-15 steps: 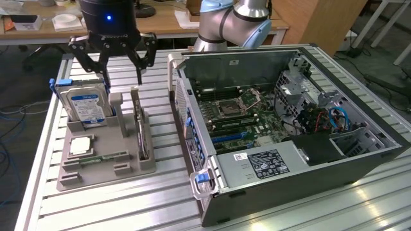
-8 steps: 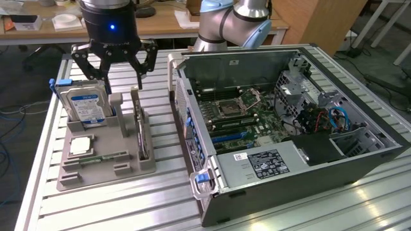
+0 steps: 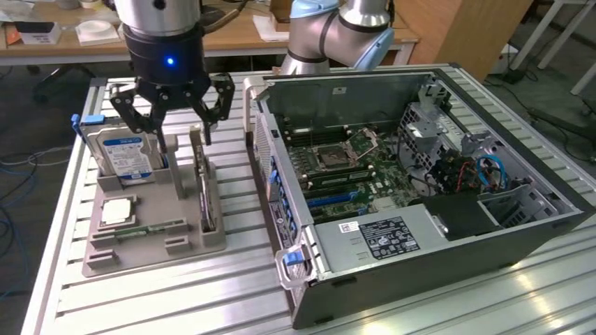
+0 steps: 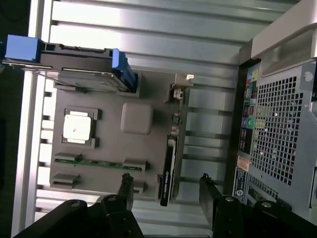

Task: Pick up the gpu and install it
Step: 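Pick up the gpu and move the gpu toward the slot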

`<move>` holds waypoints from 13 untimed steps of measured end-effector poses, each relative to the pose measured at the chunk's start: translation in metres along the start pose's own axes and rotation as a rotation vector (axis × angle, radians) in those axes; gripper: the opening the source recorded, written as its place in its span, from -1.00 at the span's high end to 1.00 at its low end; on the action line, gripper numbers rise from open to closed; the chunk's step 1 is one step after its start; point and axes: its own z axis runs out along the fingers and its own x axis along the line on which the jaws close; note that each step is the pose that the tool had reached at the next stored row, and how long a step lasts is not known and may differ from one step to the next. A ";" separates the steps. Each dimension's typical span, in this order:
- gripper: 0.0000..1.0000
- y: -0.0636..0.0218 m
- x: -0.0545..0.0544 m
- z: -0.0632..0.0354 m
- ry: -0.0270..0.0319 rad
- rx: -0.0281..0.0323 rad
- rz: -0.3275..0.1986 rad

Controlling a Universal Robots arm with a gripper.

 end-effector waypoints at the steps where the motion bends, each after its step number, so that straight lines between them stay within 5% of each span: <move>1: -0.29 -0.0003 -0.002 0.0018 -0.0001 -0.0001 0.000; 13: -0.29 -0.0030 -0.004 0.0236 -0.0034 0.0000 0.024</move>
